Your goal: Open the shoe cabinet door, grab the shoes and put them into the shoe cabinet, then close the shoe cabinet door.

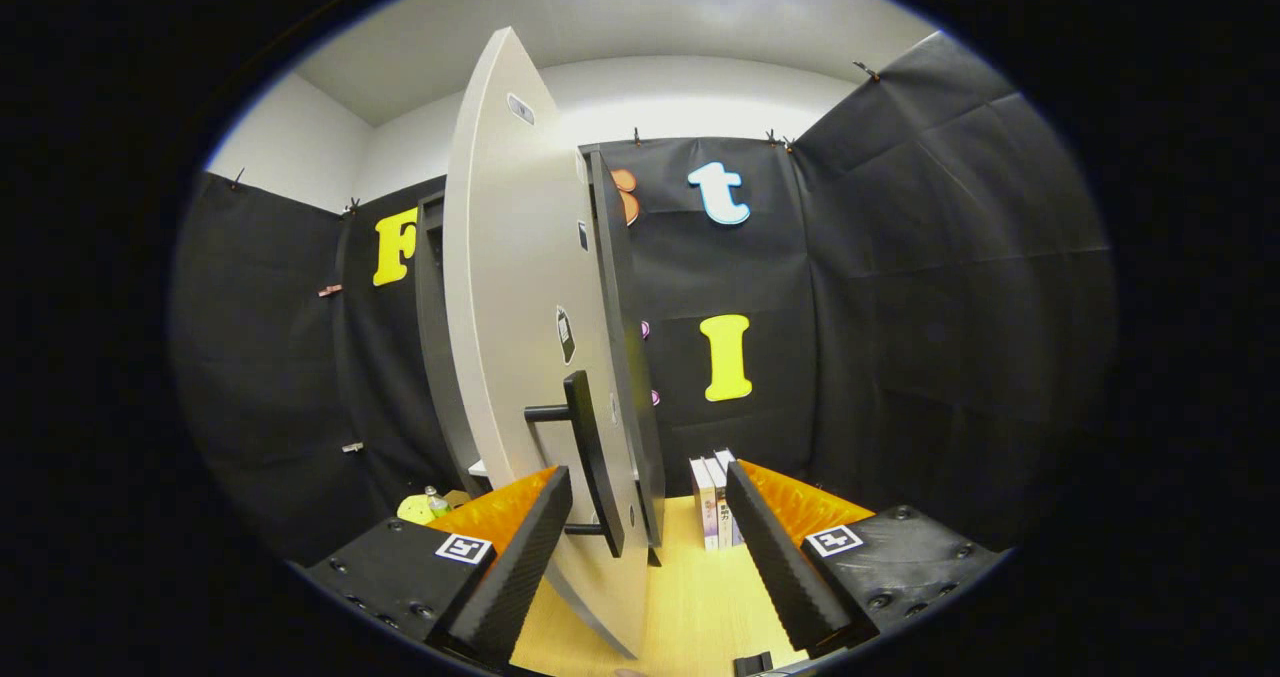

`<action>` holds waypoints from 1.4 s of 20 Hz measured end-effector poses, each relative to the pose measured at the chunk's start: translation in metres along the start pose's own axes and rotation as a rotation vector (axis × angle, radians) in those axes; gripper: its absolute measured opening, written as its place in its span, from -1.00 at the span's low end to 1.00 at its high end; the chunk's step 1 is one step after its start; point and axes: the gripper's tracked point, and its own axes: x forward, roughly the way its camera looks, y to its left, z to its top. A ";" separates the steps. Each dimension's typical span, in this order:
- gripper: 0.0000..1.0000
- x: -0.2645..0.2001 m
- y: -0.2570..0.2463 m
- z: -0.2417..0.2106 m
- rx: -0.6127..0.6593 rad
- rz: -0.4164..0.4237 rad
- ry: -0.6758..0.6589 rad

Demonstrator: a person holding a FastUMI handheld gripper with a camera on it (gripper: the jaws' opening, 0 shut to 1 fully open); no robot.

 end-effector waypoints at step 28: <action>0.96 0.063 0.186 -0.028 0.006 -0.035 -0.047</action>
